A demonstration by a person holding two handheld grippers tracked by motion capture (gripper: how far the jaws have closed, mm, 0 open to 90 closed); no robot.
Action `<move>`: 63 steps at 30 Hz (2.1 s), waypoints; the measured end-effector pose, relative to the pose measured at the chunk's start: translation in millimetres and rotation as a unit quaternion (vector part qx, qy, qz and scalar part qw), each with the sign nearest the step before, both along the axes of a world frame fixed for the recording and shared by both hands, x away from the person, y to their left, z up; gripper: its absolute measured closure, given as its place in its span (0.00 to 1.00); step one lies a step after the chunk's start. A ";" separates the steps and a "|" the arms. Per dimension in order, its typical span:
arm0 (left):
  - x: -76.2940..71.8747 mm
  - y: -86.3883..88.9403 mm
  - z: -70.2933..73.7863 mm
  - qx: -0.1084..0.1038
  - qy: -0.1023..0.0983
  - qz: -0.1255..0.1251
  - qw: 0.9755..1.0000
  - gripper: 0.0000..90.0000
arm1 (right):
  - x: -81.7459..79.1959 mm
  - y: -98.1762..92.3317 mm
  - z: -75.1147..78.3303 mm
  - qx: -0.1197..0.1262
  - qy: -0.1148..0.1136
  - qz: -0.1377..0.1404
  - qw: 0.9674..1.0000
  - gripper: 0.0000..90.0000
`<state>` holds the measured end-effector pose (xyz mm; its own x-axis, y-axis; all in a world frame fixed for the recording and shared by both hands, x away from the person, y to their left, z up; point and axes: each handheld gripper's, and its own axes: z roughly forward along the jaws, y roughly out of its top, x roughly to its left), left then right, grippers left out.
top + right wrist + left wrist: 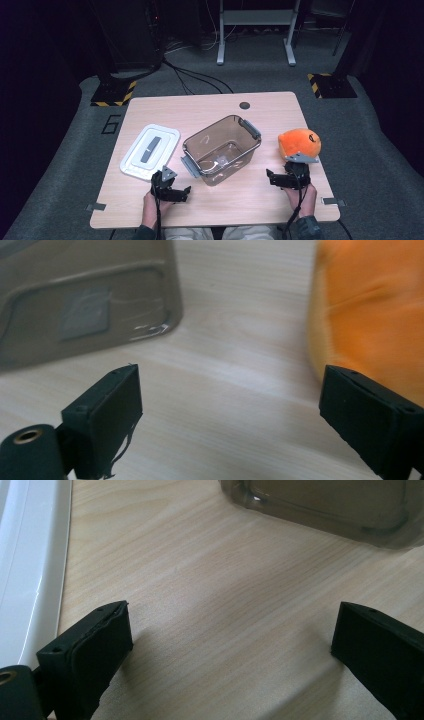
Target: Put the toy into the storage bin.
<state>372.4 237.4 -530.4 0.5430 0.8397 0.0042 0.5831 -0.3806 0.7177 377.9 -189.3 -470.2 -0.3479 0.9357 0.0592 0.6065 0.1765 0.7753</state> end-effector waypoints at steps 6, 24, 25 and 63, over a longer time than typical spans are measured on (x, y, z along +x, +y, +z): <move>0.0 0.0 0.0 0.000 0.000 0.000 1.000 0.03 | 9.0 -25.2 21.0 0.017 -0.001 -0.051 0.999 0.13; -0.1 0.0 0.0 0.000 0.000 -0.001 1.000 0.03 | 69.5 -54.6 22.0 -0.016 0.051 -0.152 0.987 0.36; -0.1 0.0 0.0 0.000 0.000 0.000 1.000 0.03 | 71.0 -54.2 18.5 -0.025 0.052 -0.157 0.986 0.40; -0.4 0.0 -0.1 -0.001 -0.001 0.001 1.000 0.03 | 29.0 -41.6 33.5 -0.021 0.032 -0.023 0.999 0.84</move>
<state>372.0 237.4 -530.5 0.5417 0.8405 0.0040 0.5826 -0.3789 0.7190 406.9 -230.9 -436.7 -0.3016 0.9526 0.0398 0.6625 0.1793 0.7272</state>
